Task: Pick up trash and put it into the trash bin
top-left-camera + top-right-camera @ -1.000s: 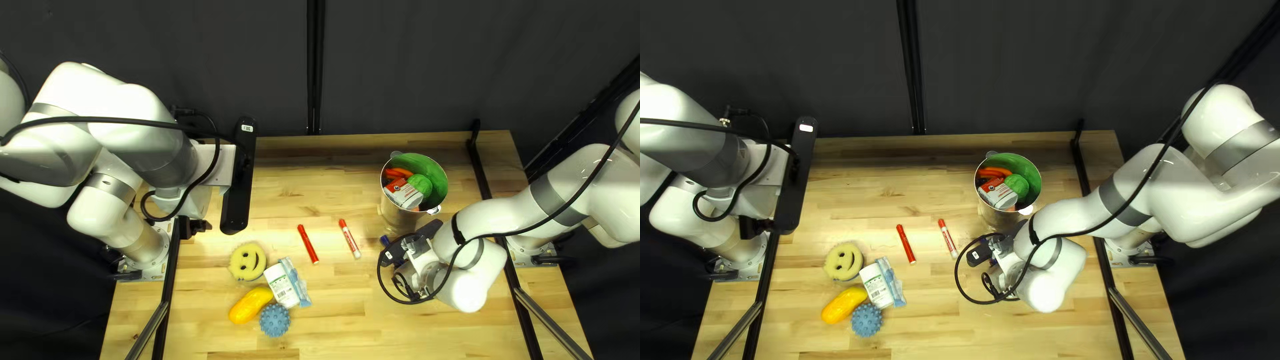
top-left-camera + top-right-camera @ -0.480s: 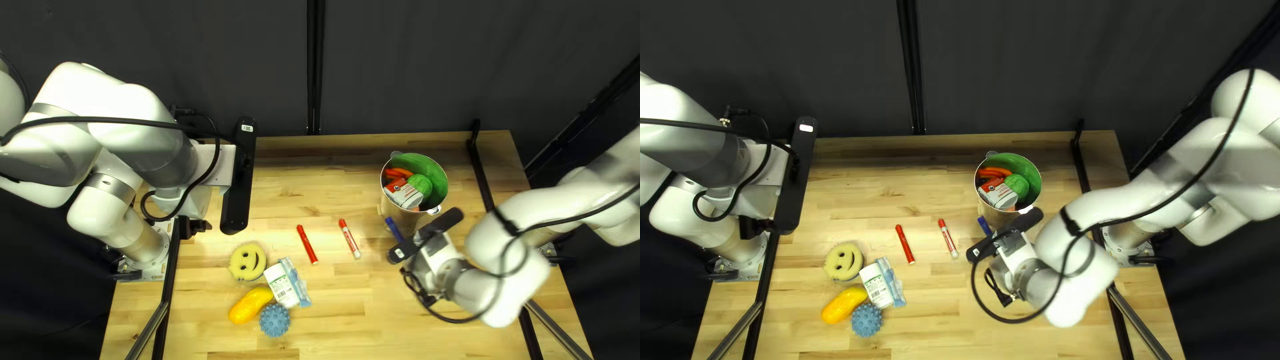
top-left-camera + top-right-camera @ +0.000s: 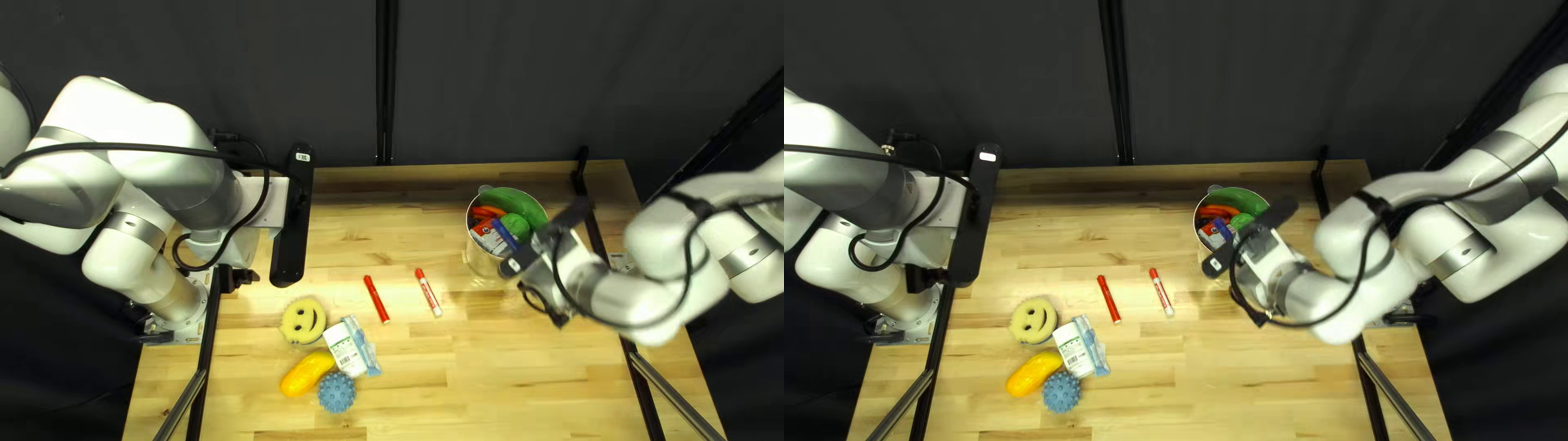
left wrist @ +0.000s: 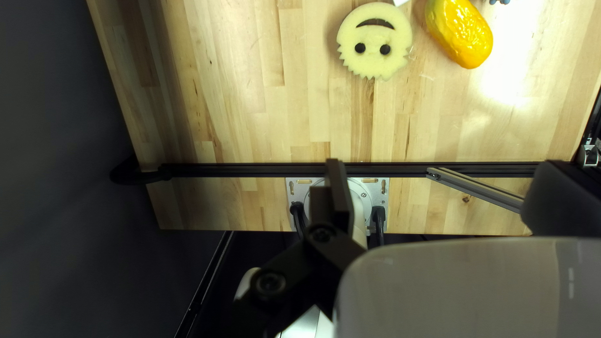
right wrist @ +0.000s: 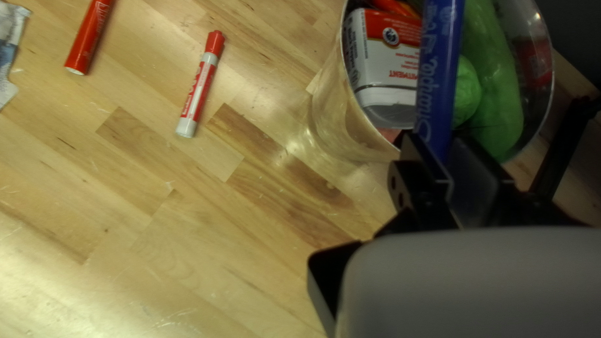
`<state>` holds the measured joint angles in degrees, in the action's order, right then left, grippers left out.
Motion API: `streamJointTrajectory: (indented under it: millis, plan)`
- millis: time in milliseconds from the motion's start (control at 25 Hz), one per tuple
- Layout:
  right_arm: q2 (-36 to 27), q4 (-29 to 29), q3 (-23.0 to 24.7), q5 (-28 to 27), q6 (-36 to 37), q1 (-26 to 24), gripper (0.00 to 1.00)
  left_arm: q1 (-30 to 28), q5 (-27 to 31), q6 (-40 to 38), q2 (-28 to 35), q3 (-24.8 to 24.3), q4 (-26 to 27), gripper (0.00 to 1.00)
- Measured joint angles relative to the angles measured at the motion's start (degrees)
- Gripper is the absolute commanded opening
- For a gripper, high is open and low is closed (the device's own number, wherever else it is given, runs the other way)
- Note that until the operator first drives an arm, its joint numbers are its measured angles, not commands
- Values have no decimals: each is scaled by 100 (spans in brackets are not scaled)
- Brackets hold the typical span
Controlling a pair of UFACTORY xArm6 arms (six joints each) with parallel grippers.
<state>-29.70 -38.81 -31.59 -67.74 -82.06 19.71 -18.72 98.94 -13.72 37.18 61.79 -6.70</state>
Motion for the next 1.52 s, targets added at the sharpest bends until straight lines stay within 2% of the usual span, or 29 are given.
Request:
streamJointTrajectory:
  millis: [40, 80, 120, 320, 480, 720, 880, 1120, 1360, 1520]
  plan:
    - [-44, 8, 74, 117, 104, -106, 84, 0, 0, 0, 0, 0, 0, 100]
    - [-64, 17, 114, 200, 173, -169, 84, 0, 0, 0, 0, 0, 0, 100]
    - [-63, 30, 127, 257, 225, -203, 100, 0, 0, 0, 0, 0, 0, 100]
    - [204, 138, -194, 308, 389, -51, 100, 0, 0, 0, 0, 0, 0, 100]
    - [792, 167, -667, 400, 170, 263, 100, 0, 0, 0, 0, 0, 0, 100]
    - [1952, -64, -1235, 1194, -723, 419, 100, 0, 0, 0, 0, 0, 0, 100]
    - [2684, -358, -1584, 1682, -1320, 315, 100, 0, 0, 0, 0, 0, 0, 100]
    - [3345, -653, -1711, 2252, -1960, 94, 100, 0, 0, 0, 0, 0, 0, 100]
    - [4149, -818, -2000, 2894, -2161, -228, 100, 0, 0, 0, 0, 0, 0, 100]
    - [4413, -866, -2073, 3155, -2128, -393, 100, 0, 0, 0, 0, 0, 0, 100]
